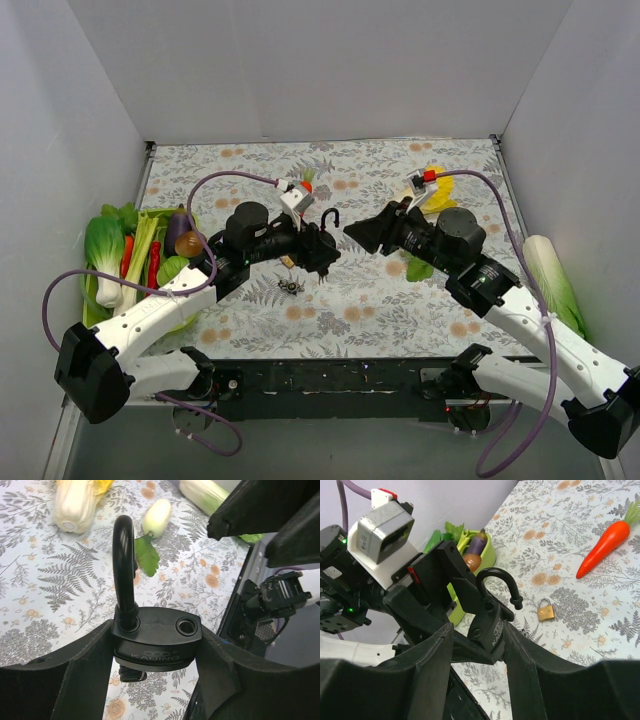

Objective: Unlock with the key

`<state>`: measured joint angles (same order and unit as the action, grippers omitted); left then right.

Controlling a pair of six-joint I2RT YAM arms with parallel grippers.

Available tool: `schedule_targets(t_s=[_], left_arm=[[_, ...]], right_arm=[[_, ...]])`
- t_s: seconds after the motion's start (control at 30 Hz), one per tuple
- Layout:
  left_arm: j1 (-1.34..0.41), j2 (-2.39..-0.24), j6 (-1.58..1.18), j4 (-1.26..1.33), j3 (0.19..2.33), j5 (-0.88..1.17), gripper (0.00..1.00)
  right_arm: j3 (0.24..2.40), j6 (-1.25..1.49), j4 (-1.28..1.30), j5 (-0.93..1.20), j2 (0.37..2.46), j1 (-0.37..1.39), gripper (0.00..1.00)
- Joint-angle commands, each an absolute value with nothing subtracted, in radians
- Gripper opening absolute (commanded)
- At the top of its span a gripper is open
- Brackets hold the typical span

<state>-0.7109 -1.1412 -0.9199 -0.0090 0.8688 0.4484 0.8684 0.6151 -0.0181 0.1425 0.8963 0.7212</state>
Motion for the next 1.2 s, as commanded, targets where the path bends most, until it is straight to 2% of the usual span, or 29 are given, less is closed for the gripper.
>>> schedule_targets(t_s=[0.0,0.17,0.23,0.33,1.17], left_arm=[[-0.712,-1.124,-0.887,0.032,0.937,0.373,0.00],[-0.712,-1.126,-0.884,0.031,0.937,0.368,0.00],[-0.712,-1.126,-0.882,0.031,0.936,0.368,0.00],[-0.712,-1.126,-0.882,0.029,0.934,0.370,0.00],[-0.713,-1.129,-0.871,0.026,0.934,0.387,0.00]], right_arm=[[0.877,0.675,-0.133,0.075,0.929,0.744,0.51],[0.894,0.678,-0.156,0.060,0.986,0.753,0.54],[0.913,0.670,-0.156,0.041,1.012,0.758,0.59],[0.946,0.660,-0.138,0.009,1.049,0.767,0.62],[1.038,0.655,-0.167,0.009,1.181,0.801,0.62]])
